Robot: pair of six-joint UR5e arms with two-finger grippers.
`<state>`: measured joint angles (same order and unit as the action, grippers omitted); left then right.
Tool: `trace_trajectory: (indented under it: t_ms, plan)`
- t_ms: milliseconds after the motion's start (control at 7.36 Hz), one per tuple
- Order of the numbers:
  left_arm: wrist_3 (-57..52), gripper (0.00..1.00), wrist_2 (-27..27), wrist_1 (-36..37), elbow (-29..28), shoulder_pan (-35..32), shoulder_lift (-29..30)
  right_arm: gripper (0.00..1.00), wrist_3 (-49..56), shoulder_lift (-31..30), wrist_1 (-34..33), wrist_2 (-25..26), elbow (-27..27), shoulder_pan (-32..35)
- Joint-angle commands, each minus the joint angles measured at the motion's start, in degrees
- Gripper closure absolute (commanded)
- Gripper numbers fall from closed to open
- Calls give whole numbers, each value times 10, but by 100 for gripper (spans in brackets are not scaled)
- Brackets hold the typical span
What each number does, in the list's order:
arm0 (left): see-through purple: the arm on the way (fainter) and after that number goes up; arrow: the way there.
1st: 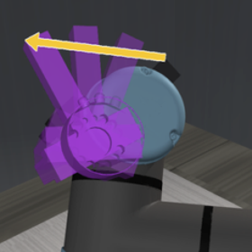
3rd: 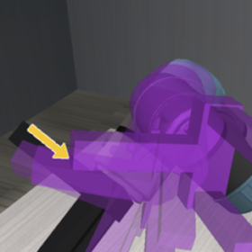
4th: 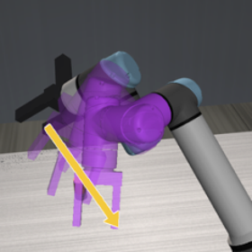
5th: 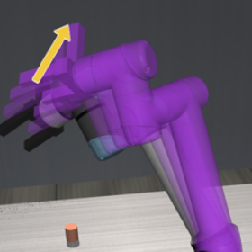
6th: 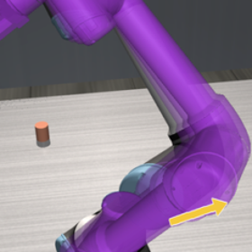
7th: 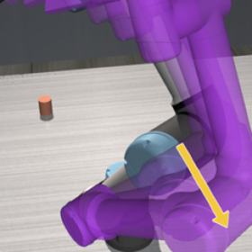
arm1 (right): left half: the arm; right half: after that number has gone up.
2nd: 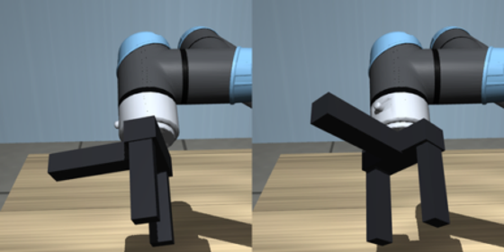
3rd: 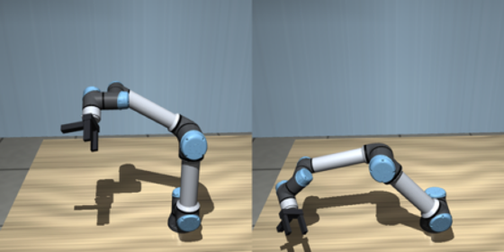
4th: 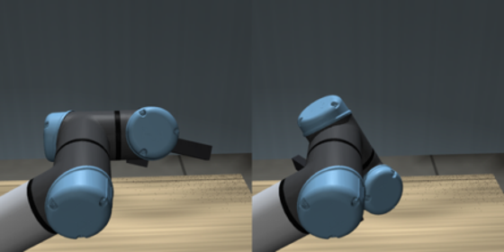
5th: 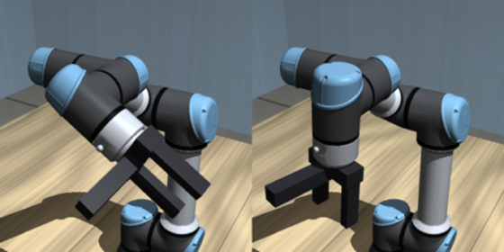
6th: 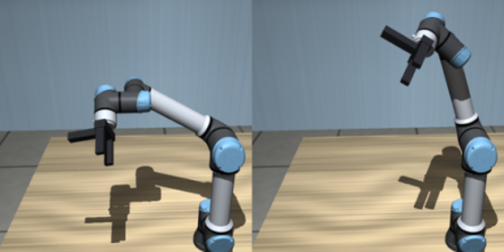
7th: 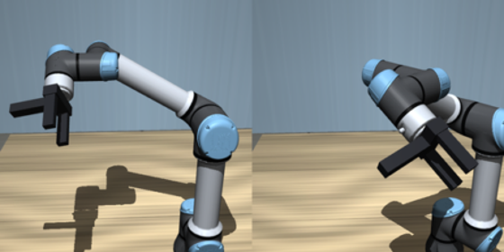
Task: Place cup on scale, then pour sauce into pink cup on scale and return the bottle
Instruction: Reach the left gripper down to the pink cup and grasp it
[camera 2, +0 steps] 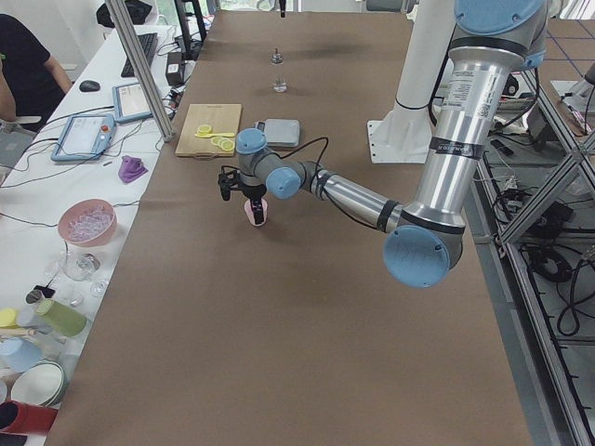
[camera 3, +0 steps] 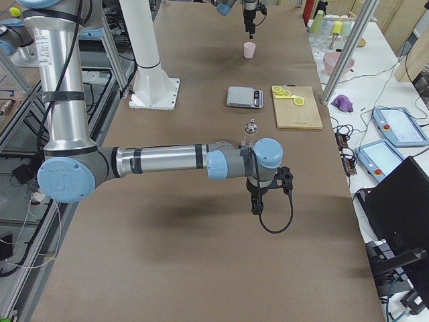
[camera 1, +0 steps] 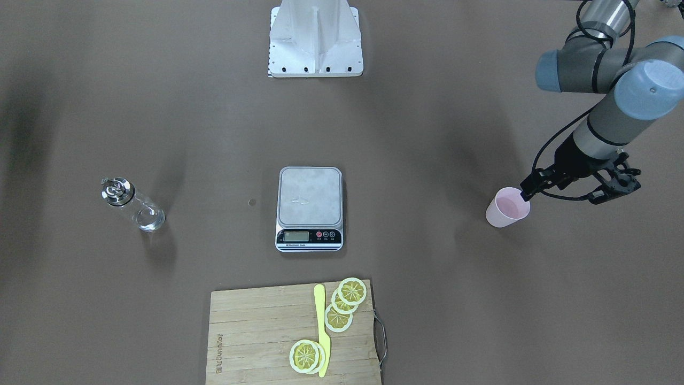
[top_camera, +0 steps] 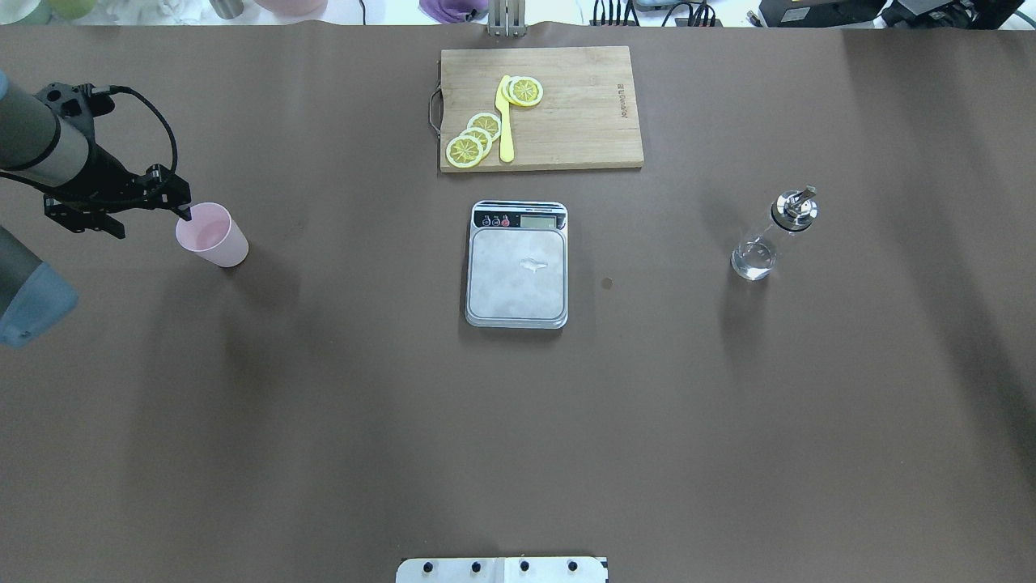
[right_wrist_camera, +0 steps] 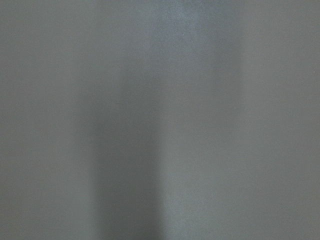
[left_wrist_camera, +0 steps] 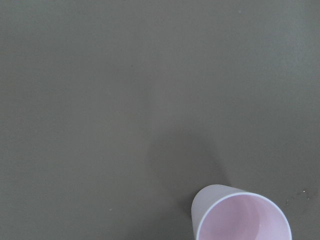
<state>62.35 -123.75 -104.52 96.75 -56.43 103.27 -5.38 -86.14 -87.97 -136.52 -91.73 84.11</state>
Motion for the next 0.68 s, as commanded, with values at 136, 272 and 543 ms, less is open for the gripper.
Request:
trace_trajectory:
  t_ms: [136,272,543]
  plan:
    - [1,15,1,-1,-17,17,15,0,0,0,0,0,1,0]
    - [1,23,1,-1,-21,19,16,0,0,0,0,0,2,0]
    - [0,36,1,-8,-30,20,18,0,-1,1,0,0,2,0]
